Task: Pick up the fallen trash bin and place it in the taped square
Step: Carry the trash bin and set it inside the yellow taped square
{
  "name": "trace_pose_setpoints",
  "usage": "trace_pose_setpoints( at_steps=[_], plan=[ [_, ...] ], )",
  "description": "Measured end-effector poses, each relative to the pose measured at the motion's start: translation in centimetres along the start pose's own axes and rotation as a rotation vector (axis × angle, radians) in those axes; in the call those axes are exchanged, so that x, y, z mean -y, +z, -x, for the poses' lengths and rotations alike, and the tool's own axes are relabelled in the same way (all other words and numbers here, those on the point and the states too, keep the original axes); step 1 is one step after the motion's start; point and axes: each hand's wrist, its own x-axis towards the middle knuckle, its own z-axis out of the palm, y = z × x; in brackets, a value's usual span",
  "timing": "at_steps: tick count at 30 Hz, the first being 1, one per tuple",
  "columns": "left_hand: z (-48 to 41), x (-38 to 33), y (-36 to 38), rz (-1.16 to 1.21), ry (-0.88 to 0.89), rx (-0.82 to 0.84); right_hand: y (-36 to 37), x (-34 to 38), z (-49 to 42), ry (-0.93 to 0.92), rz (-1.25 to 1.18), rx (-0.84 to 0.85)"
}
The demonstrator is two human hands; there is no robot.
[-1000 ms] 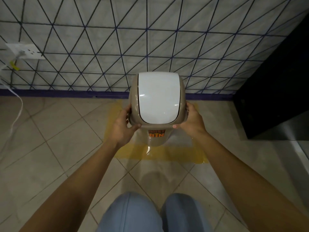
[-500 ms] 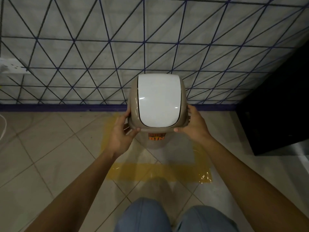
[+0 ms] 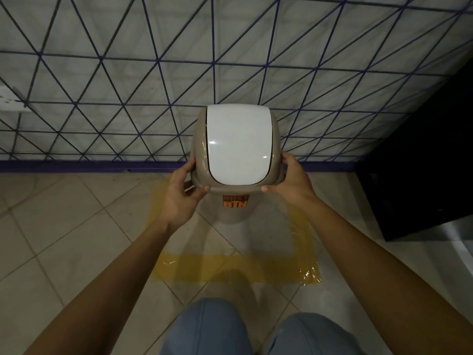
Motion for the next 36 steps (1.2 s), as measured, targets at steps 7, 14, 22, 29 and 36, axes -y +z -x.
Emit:
trace_pose_setpoints(
  at_steps=[7,14,22,29,36],
  plan=[
    [-1.3,-0.1,-1.1,-0.058,-0.008,0.1,0.2,-0.4,-0.1,-0.013,-0.082,-0.034],
    [-2.2,-0.5,-1.3,0.016,-0.154,0.049,0.0,-0.6,-0.2,0.031,-0.115,-0.043],
    [-3.2,-1.0,-1.2,0.186,-0.233,-0.002,-0.5,-0.4,-0.9,0.083,-0.074,-0.03],
    [-3.7,-0.9,-1.7,0.199,-0.236,0.015,-0.3,-0.6,-0.8,0.071,-0.042,-0.016],
    [-3.5,-1.3,-1.7,0.189,-0.242,-0.003,0.1,-0.5,-0.7,0.058,-0.044,-0.026]
  ],
)
